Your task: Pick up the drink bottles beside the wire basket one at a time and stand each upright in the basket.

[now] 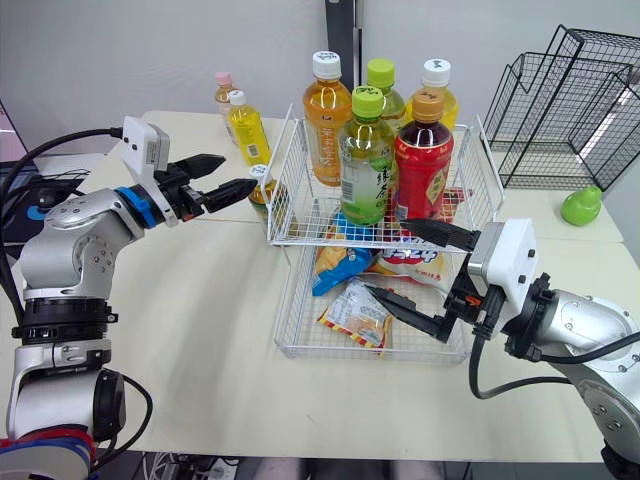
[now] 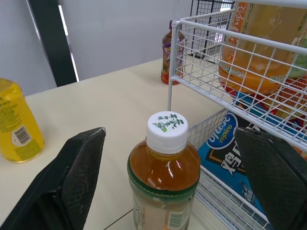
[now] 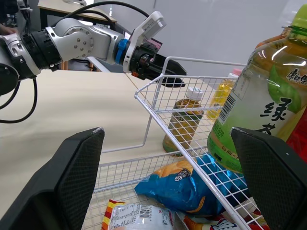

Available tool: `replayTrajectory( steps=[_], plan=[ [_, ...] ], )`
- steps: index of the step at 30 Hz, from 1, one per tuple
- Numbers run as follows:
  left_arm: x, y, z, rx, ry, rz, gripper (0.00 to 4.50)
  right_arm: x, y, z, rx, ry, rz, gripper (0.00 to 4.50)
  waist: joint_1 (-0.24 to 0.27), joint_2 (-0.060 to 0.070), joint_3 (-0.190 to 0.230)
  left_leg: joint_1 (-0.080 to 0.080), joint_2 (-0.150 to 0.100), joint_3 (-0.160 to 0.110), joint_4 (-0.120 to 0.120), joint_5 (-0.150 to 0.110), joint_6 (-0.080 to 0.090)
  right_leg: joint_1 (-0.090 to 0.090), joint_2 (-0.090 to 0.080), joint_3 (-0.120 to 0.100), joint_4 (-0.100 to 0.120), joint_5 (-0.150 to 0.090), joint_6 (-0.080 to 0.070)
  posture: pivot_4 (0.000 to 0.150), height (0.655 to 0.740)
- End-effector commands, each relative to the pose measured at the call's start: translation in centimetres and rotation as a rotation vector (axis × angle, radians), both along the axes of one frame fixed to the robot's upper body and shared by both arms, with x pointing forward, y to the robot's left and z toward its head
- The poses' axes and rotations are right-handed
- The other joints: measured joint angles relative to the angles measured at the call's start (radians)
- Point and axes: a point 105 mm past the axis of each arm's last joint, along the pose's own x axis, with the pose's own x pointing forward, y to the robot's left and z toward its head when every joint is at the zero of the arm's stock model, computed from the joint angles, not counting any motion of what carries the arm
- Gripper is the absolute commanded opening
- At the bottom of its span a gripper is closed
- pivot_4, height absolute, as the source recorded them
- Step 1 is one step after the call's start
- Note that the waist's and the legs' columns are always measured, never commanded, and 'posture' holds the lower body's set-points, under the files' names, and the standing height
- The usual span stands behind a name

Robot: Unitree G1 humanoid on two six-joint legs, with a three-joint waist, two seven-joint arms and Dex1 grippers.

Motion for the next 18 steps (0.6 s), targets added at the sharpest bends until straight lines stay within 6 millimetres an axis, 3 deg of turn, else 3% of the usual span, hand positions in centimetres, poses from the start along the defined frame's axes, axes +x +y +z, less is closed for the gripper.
replayTrajectory(
  steps=[1,18],
  plan=[
    [-0.2,-1.2,0.6,0.016,-0.044,-0.004,4.45,-1.1,0.7,1.0,0.007,-0.059,-0.019,4.5,0.001,0.0,0.0,0.0,0.0,0.0,0.0,0.0,0.0,0.0,0.0,0.0,0.0,0.0,0.0,0.15,0.736],
    [2.9,-3.5,-0.5,-0.048,-0.045,0.138,4.45,-1.3,1.4,0.8,0.009,-0.064,-0.078,4.5,0.0,0.0,0.0,0.0,-0.001,0.0,0.0,0.0,0.0,0.0,0.0,0.0,0.0,0.0,0.0,0.15,0.736]
  ],
)
